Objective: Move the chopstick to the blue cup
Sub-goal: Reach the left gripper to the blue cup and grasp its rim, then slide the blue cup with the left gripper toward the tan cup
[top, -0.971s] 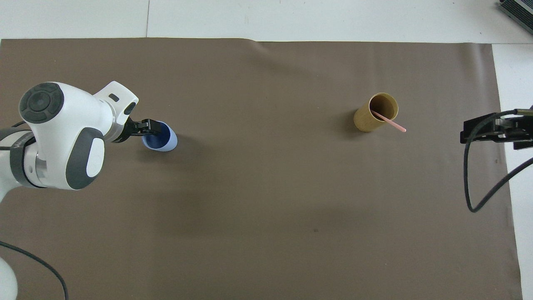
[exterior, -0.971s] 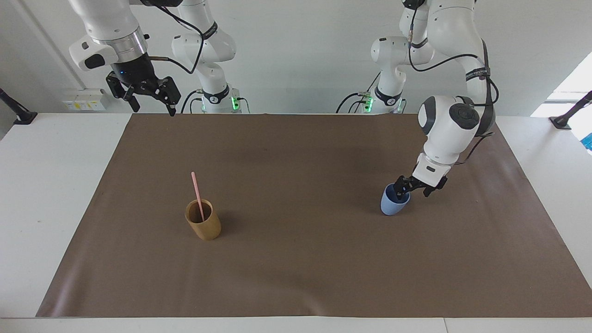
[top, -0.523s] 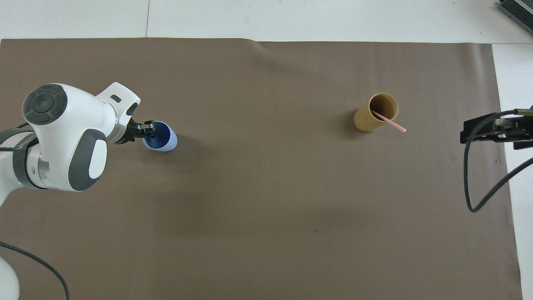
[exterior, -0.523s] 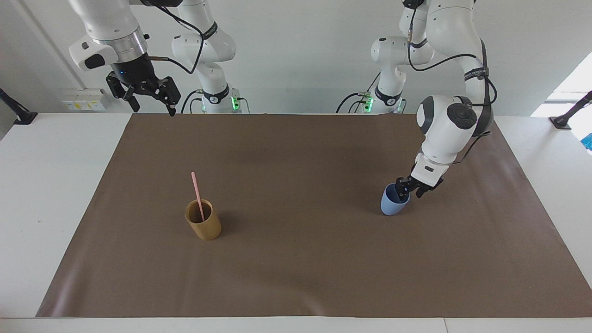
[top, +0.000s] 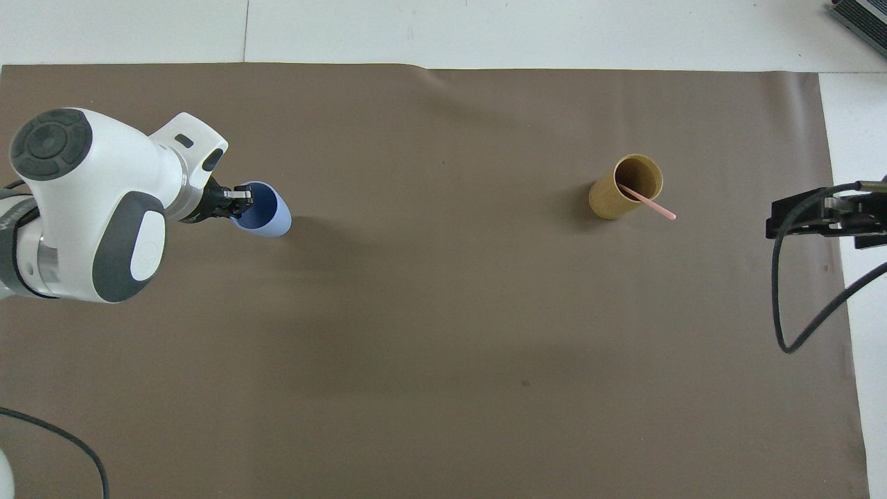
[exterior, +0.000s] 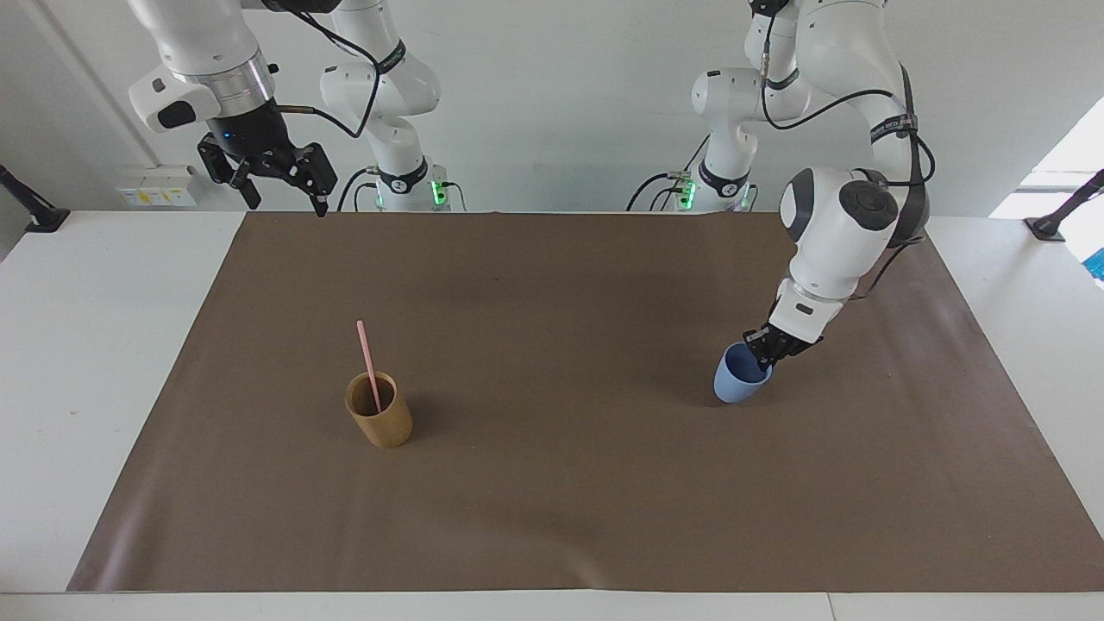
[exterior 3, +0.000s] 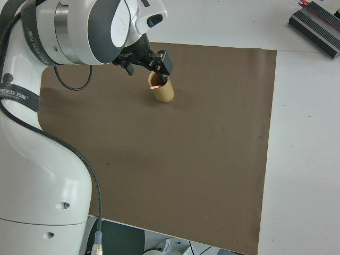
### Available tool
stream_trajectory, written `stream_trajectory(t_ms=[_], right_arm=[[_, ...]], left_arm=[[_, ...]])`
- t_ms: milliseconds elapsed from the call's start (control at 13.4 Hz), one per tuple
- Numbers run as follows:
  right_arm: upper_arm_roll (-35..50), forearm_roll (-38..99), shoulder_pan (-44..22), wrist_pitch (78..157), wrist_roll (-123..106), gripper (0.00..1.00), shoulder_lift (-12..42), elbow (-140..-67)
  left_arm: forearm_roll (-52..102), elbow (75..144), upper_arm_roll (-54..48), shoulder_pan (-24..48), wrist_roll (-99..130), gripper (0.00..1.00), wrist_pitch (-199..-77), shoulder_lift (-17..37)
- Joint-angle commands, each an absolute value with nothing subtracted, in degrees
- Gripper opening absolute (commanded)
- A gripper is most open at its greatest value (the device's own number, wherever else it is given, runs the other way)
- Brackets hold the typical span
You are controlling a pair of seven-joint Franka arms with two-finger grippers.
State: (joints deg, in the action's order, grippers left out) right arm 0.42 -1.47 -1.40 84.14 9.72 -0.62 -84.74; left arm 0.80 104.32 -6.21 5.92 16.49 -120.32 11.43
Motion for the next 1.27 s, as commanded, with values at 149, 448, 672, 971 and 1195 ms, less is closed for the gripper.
stream_trajectory(t_ms=[149,448,672,971,1195], right_arm=[[0.9,-0.7,-0.6,84.2,9.8,1.0,-0.8,-84.8],[0.8,-0.6,-0.5,84.3,9.9,1.0,-0.9,-85.1],[0.9,-0.7,-0.7,84.4,10.0,1.0,-1.3,-85.8],[0.9,-0.7,-0.6,89.8,9.8,1.0,-3.8,-90.6],[0.9,-0.7,-0.9,90.1,9.9,1.0,-3.8,-90.8]], left_arm=[[1.3,90.7,-5.6,13.9,19.1,0.0,-107.1,13.8],[1.4,91.1,-5.7,21.6,25.8,0.0,-108.2,15.1],[1.1,91.0,-5.7,26.5,30.9,0.0,-115.0,18.4],[0.4,90.7,-5.6,30.9,31.6,0.0,-119.5,22.5],[-1.3,90.6,-5.5,33.5,32.9,0.0,-121.5,24.2]])
